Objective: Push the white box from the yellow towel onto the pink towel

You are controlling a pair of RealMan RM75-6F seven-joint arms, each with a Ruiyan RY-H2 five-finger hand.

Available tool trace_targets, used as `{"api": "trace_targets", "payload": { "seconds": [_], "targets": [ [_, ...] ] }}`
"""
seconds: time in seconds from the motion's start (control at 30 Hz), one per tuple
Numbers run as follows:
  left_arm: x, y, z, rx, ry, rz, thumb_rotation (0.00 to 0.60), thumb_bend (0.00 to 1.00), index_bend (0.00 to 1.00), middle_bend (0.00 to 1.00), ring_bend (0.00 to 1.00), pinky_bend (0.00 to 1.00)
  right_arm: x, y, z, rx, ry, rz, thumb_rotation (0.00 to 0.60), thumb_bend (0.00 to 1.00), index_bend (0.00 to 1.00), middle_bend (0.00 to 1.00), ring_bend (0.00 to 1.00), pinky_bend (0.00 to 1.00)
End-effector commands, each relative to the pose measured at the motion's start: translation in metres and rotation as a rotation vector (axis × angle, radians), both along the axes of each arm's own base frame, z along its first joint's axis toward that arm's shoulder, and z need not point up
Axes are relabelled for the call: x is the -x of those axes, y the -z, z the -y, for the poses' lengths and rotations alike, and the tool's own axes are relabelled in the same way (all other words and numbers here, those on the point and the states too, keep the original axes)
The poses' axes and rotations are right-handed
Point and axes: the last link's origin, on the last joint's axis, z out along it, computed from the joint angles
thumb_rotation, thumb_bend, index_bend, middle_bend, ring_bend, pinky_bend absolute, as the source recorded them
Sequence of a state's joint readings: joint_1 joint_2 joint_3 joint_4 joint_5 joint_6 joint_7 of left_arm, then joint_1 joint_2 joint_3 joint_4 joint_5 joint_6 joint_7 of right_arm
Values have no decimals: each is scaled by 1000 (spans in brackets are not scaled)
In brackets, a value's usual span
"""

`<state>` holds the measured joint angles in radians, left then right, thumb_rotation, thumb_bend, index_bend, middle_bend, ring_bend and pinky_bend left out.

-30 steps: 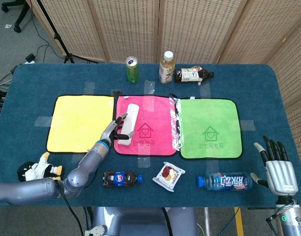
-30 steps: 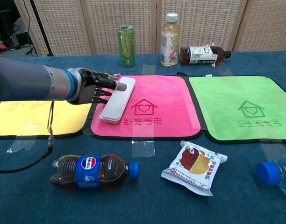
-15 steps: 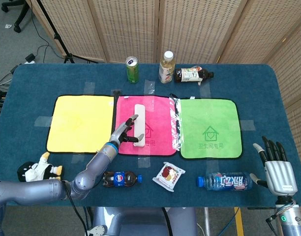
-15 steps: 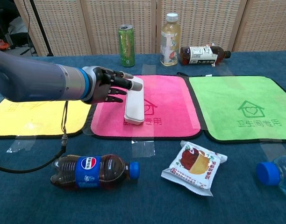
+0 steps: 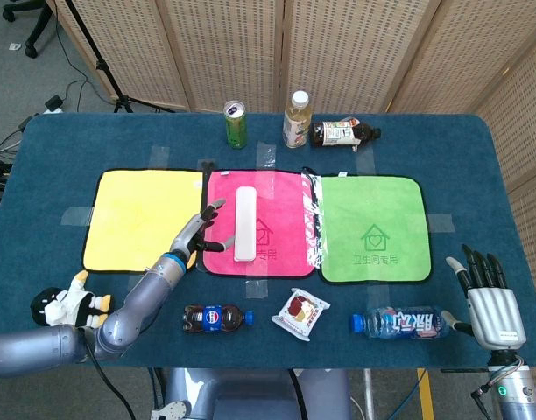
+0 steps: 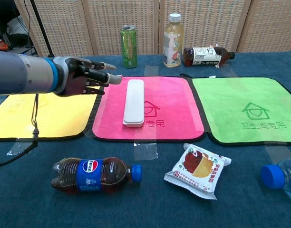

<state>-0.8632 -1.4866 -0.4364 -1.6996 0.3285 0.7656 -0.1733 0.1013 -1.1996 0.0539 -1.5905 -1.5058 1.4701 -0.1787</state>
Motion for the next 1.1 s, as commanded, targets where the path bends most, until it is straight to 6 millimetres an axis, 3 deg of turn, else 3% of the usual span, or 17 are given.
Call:
{"api": "trace_targets", "payload": {
  "seconds": [0.03, 0.27, 0.57, 0.87, 1.1],
  "targets": [
    [12, -21, 9, -61, 36, -31, 600, 399, 20, 0, 0, 22, -1, 0, -1, -2, -4, 0, 600, 0, 141, 0, 0, 0],
    [50, -55, 40, -207, 218, -348, 600, 400, 20, 0, 0, 21, -4, 2, -3, -11, -13, 4, 600, 0, 141, 0, 0, 0],
    [107, -85, 104, -406, 433, -835, 600, 397, 29, 0, 0, 22, -10, 2, -8, -23, -25, 15, 600, 0, 141, 0, 0, 0],
    [140, -112, 155, -506, 499, -1013, 600, 401, 36, 0, 0, 22, -18, 0, -16, -32, -48, 30, 600, 0, 141, 0, 0, 0],
    [146, -118, 168, -515, 512, -1031, 600, 405, 36, 0, 0, 22, -22, 0, -19, -37, -57, 34, 600, 0, 141, 0, 0, 0]
  ]
}}
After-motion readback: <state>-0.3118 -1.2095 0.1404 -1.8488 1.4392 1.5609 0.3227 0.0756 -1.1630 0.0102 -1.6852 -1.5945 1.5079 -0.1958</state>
